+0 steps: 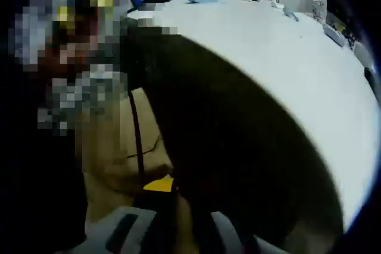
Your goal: Pick up the earbuds from the table and place the earbuds into the earbud case
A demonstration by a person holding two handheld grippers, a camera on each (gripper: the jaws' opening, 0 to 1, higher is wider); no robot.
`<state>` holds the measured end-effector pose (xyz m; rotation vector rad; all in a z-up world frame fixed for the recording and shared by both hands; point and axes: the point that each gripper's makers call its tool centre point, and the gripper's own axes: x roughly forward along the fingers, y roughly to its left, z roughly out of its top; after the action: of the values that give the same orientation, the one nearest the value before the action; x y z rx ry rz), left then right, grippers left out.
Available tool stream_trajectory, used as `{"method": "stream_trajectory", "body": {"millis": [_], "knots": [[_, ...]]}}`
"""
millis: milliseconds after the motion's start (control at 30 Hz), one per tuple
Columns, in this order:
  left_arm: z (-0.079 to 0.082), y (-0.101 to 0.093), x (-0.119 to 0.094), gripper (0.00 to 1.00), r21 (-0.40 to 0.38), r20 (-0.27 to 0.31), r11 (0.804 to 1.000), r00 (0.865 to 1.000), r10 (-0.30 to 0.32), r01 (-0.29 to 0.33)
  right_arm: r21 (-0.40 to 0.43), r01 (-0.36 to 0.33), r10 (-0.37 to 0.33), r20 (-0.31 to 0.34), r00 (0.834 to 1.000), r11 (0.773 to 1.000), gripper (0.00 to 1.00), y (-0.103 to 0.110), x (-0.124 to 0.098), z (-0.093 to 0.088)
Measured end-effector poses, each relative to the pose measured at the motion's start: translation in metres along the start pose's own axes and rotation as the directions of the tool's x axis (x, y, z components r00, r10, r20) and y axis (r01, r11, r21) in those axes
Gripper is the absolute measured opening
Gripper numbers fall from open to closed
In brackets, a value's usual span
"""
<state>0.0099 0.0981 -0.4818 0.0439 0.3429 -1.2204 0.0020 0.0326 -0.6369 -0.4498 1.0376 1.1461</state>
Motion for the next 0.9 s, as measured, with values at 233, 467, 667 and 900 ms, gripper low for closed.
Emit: {"method": "stream_trajectory", "body": {"millis": [233, 467, 667, 900], "knots": [[-0.004, -0.007, 0.005, 0.13, -0.009, 0.006, 1.000, 1.000, -0.014, 0.014, -0.098, -0.050, 0.046, -0.048, 0.998, 0.994, 0.10, 0.010, 0.010, -0.008], [-0.007, -0.011, 0.005, 0.13, 0.001, -0.007, 1.000, 1.000, -0.006, 0.006, -0.205, -0.021, 0.012, -0.045, 0.999, 0.979, 0.10, 0.009, 0.015, -0.004], [0.005, 0.004, -0.008, 0.12, -0.008, 0.051, 0.998, 0.996, 0.068, -0.068, -0.192, 0.011, 0.001, 0.065, 0.998, 0.981, 0.10, 0.010, -0.001, 0.003], [0.028, 0.032, -0.024, 0.13, 0.006, 0.135, 0.982, 0.973, 0.187, -0.190, -0.206, 0.001, 0.041, 0.195, 0.980, 0.978, 0.10, 0.029, -0.053, 0.028]]}}
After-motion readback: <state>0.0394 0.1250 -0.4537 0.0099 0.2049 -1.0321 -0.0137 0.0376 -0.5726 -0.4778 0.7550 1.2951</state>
